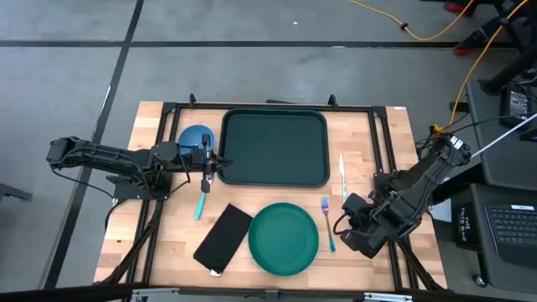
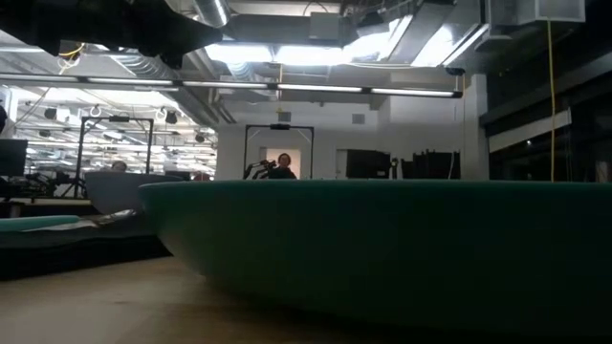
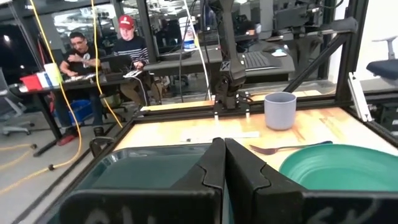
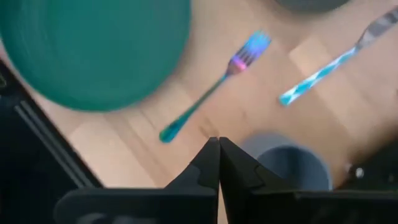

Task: Set up tray
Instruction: Put the blue mug on the black tray

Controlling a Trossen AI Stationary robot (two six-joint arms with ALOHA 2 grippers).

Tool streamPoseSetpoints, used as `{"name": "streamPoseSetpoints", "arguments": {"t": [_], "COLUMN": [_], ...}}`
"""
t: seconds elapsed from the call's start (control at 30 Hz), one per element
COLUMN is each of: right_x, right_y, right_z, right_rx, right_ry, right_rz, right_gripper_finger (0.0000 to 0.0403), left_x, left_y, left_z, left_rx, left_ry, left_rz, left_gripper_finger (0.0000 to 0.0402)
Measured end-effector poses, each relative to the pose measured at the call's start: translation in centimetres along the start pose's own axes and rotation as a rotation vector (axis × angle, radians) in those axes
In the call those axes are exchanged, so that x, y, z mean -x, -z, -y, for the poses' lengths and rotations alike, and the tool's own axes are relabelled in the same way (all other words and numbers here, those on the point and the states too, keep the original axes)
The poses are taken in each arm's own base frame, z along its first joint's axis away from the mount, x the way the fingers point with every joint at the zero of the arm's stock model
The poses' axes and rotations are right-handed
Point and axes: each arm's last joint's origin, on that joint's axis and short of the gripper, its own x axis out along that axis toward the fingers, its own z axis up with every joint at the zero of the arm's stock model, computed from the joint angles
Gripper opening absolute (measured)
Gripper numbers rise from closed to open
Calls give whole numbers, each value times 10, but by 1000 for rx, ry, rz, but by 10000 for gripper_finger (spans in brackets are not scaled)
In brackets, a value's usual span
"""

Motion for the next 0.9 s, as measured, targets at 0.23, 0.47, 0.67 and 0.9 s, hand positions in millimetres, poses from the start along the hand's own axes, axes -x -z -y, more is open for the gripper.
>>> {"name": "streamPoseSetpoints", "arguments": {"t": [0.23,0.47,0.67,0.9], "right_x": [2,4,-4,-10], "right_y": [9,19,30,56], "right_z": [0,-2,-7,-14], "right_rx": [-8,72,113,205], "right_ry": [-10,-18,35,54], "right_rz": [-163,-72,-146,-144], "right_gripper_finger": [14,8,23,6], "left_x": [0,0,0,0], "left_y": [0,0,0,0], "left_z": [0,0,1,1], "left_rx": [-31,-31,-28,-24], "left_ry": [0,0,25,38], "left_rz": [0,0,3,5], "left_gripper_finger": [2,2,2,2]}}
